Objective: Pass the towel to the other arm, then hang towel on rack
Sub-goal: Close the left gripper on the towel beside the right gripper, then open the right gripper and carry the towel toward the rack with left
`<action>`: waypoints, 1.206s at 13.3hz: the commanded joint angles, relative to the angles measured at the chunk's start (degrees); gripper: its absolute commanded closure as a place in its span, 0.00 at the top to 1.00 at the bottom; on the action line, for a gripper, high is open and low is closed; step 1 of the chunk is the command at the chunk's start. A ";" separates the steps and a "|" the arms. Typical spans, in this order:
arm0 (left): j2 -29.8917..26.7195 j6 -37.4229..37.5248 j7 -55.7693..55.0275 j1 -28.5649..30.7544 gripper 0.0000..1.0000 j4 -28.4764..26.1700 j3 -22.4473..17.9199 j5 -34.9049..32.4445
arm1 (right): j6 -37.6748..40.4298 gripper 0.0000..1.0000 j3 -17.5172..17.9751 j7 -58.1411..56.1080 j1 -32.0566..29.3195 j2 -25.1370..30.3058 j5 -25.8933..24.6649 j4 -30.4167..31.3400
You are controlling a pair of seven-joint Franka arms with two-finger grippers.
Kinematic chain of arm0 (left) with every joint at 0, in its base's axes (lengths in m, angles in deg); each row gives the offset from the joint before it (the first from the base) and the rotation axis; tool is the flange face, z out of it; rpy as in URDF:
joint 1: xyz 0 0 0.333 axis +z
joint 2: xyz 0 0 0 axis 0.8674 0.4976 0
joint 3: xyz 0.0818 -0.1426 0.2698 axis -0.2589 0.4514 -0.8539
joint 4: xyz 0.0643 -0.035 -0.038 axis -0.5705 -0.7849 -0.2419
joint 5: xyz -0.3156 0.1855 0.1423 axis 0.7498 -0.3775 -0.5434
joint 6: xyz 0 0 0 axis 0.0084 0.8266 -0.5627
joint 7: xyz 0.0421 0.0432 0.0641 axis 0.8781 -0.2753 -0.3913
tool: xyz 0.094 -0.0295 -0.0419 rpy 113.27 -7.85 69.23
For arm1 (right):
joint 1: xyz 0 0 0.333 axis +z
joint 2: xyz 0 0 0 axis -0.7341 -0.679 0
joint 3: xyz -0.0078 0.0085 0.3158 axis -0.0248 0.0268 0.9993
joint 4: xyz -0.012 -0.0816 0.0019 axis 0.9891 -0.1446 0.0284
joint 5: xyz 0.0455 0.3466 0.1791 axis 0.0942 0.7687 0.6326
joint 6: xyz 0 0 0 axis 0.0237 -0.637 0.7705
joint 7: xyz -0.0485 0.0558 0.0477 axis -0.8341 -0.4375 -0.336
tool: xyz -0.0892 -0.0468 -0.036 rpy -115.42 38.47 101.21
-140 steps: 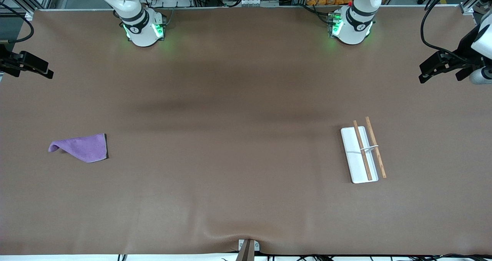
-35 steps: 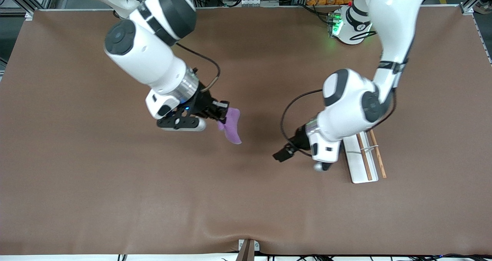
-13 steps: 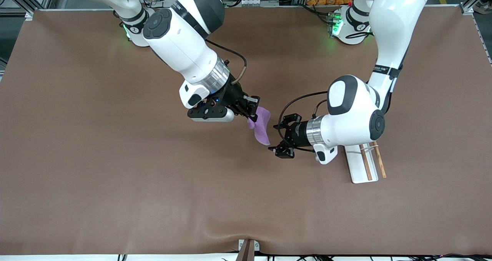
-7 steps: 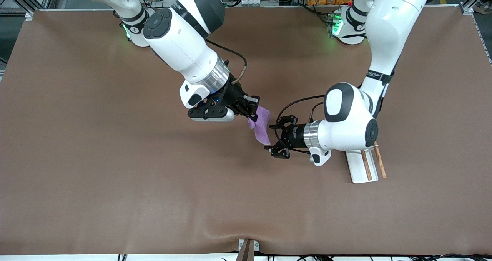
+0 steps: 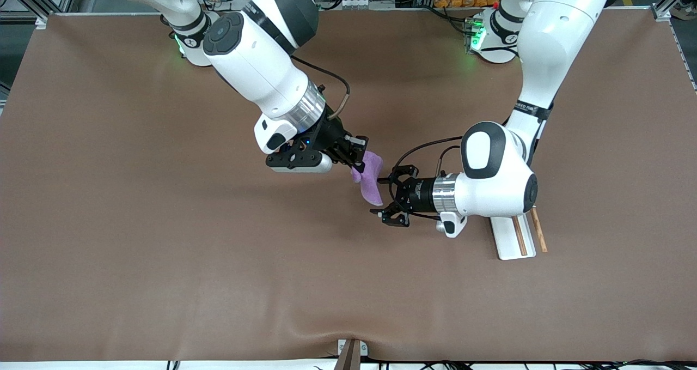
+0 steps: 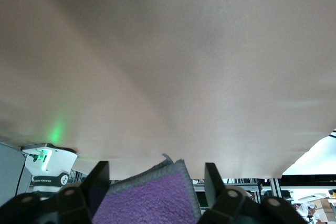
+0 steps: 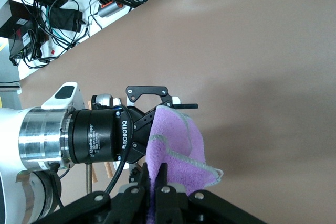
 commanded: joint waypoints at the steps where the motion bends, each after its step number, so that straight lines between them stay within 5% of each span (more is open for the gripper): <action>1: 0.11 0.66 0.78 0.06 0.62 0.73 0.07 1.83 | -0.29 0.00 -0.90 1.26 0.93 0.13 -0.75 -0.26; 5: -0.42 0.75 1.31 0.06 0.06 0.73 0.24 1.74 | -0.29 0.00 -0.90 1.26 0.85 0.13 -0.75 -0.26; 6: -0.51 0.75 2.00 0.06 0.00 0.73 0.25 1.65 | -0.29 0.00 -0.90 1.26 0.85 0.13 -0.75 -0.26; 11: -2.87 0.84 8.06 0.93 0.00 0.73 -0.45 1.04 | -0.20 0.00 -0.90 1.26 0.85 0.13 -0.66 -0.26; 13: -4.19 2.32 10.08 3.13 0.00 0.82 -0.46 -0.36 | 0.06 0.52 -0.90 1.26 0.58 0.13 -0.57 -0.26; 14: -4.98 4.07 12.19 4.27 0.00 0.82 -0.37 -2.02 | 0.06 0.93 -0.90 1.18 0.32 0.13 -0.74 -0.17; 16: -6.31 4.97 13.17 6.64 0.00 2.13 -0.46 -5.53 | 0.24 1.00 -0.90 1.18 0.23 0.22 -0.75 0.01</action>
